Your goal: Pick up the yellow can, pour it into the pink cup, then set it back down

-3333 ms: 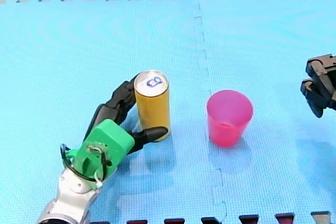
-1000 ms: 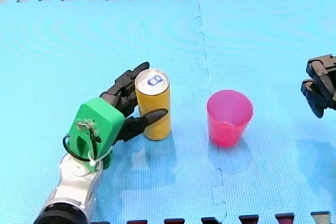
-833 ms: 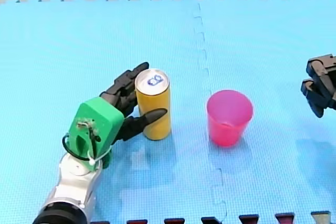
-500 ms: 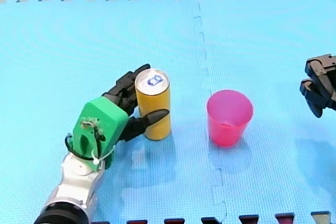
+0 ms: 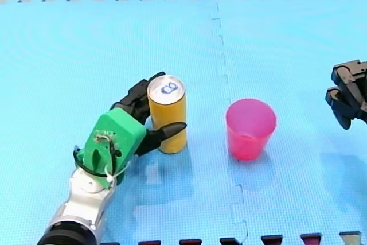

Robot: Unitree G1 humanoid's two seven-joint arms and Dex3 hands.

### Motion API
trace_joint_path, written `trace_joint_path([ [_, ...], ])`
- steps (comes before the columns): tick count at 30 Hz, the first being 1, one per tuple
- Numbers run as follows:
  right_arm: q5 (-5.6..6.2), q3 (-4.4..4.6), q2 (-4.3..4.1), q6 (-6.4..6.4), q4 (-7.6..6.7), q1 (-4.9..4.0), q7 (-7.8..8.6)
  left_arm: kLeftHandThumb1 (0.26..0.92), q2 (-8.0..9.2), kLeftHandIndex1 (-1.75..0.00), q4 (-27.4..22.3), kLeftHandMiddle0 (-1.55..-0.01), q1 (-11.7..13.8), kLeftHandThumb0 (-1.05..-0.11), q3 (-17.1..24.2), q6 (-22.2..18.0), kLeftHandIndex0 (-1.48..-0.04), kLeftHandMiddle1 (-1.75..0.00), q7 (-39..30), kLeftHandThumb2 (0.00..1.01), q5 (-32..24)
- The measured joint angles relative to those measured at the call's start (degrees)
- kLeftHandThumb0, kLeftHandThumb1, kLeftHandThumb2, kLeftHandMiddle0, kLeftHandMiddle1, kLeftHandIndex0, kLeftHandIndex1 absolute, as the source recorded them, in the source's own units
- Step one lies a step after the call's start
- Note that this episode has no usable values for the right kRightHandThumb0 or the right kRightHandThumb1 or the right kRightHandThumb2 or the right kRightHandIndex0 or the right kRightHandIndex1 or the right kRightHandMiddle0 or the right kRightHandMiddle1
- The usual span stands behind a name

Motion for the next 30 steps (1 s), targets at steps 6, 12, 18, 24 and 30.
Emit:
trace_joint_path([
  [6, 0.09, -0.08, 0.09, -0.09, -0.01, 0.04, 0.30, 0.688, -0.13, 0.00, 0.0, -0.36, 0.0, -0.901, 0.0, 0.1, -0.37, 0.00, -1.0, 0.00, -0.3],
  [12, 0.09, -0.14, 0.30, -0.34, -0.01, 0.13, 0.19, 0.687, -0.19, 0.00, 0.2, -0.36, -0.1, -0.885, 0.1, 0.1, -0.37, 0.00, -1.4, 0.00, -0.4],
  [18, -0.06, -0.05, 0.33, -0.58, -0.01, 0.29, -0.20, 0.698, -0.61, -0.01, 0.3, -0.42, -0.1, -0.876, 0.4, 0.2, -0.40, -0.03, -1.5, 0.00, -0.7],
  [24, -0.06, -0.03, 0.33, -0.68, -0.01, 0.35, -0.11, 0.870, -1.66, -0.04, 0.4, -0.91, -0.1, -0.714, 1.3, -0.2, -0.84, -0.07, 4.8, 0.01, -1.1],
  [30, -0.09, 0.05, 0.46, -0.69, 0.00, 0.35, -0.11, 0.838, -1.98, -0.05, 0.6, -1.18, -0.1, -0.440, -0.2, -0.8, -1.08, -0.07, 15.2, 0.00, 3.7],
])
